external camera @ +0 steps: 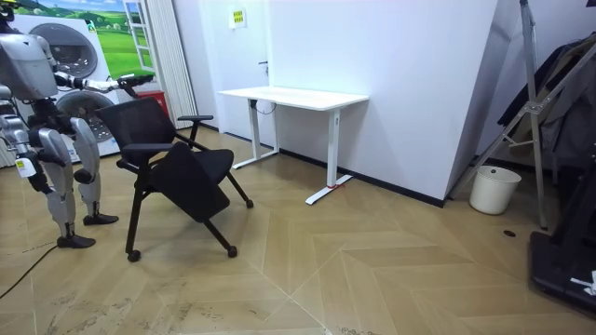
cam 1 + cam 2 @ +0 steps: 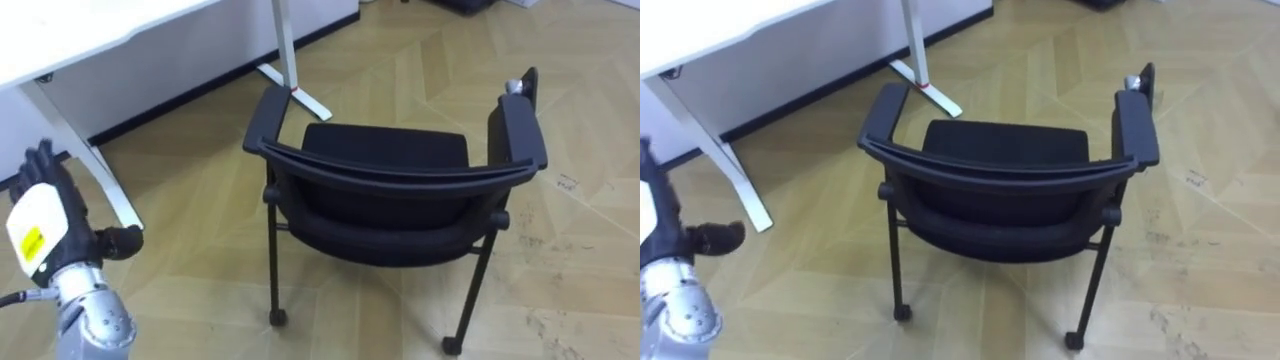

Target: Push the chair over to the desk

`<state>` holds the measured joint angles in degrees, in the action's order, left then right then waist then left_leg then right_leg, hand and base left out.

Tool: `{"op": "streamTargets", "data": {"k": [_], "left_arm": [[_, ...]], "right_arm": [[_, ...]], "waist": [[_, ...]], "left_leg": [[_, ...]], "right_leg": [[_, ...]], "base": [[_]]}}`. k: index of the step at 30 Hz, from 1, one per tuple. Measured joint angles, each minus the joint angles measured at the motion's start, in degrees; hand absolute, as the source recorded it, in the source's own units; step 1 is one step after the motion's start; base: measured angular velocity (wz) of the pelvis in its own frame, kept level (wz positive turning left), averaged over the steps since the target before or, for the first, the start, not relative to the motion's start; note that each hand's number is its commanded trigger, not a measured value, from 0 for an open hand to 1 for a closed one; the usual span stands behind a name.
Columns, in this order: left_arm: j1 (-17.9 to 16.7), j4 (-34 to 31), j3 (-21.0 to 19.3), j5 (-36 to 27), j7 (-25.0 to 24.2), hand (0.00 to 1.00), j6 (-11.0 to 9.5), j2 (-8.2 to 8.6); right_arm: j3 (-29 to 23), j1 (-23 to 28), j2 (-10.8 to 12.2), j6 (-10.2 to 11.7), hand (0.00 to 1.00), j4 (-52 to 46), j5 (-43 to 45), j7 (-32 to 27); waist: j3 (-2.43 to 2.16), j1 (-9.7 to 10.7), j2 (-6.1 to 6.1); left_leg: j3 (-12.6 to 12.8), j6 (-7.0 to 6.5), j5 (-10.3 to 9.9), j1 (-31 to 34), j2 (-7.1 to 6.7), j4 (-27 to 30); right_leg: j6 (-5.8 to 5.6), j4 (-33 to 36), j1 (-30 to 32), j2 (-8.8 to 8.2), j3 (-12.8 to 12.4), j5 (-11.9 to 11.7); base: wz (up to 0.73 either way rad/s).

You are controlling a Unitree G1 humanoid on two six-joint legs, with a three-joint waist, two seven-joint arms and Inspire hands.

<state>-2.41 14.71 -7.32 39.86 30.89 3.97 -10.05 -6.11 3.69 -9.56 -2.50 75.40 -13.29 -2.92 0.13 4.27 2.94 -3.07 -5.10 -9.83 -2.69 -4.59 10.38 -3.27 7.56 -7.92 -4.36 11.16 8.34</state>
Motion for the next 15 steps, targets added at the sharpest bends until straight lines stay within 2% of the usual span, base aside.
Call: {"op": "streamTargets", "data": {"k": [2,4,10,15], "left_arm": [[0.0,-1.43,1.76,2.02,-0.15,0.0,0.84,0.0],[0.0,-3.5,3.7,6.65,-0.34,0.0,0.82,-0.02],[-0.01,-5.84,9.82,12.75,-0.92,0.0,0.87,-0.05],[-0.03,-8.34,13.0,18.93,-2.91,0.0,1.3,-0.06]], "right_arm": [[0.36,-0.04,0.0,0.11,0.0,0.06,-0.17,0.05],[1.17,-0.02,0.01,0.27,0.0,0.14,-0.72,0.06],[2.81,-0.48,-0.12,0.58,0.0,0.18,-0.5,0.58],[3.78,-1.09,-0.08,0.62,0.0,0.16,-0.26,0.64]], "waist": [[0.0,0.33,-0.01],[0.12,0.37,-0.21],[0.05,1.3,-0.71],[0.0,1.64,-0.79]], "left_leg": [[0.13,0.0,0.0,-0.01,0.17,-0.02],[-0.06,0.01,-0.01,0.1,0.2,-0.31],[-0.06,0.01,0.0,0.01,0.26,-0.3],[0.62,0.02,0.0,0.68,0.26,-0.33]], "right_leg": [[0.0,-0.06,0.0,0.0,-0.01,0.0],[0.0,-0.14,0.04,0.0,-0.1,0.0],[0.0,-0.22,0.04,0.01,-0.25,0.0],[0.02,-0.82,0.69,0.02,-0.32,-0.02]], "base": [[-0.02],[0.0],[0.0],[-0.07]]}}
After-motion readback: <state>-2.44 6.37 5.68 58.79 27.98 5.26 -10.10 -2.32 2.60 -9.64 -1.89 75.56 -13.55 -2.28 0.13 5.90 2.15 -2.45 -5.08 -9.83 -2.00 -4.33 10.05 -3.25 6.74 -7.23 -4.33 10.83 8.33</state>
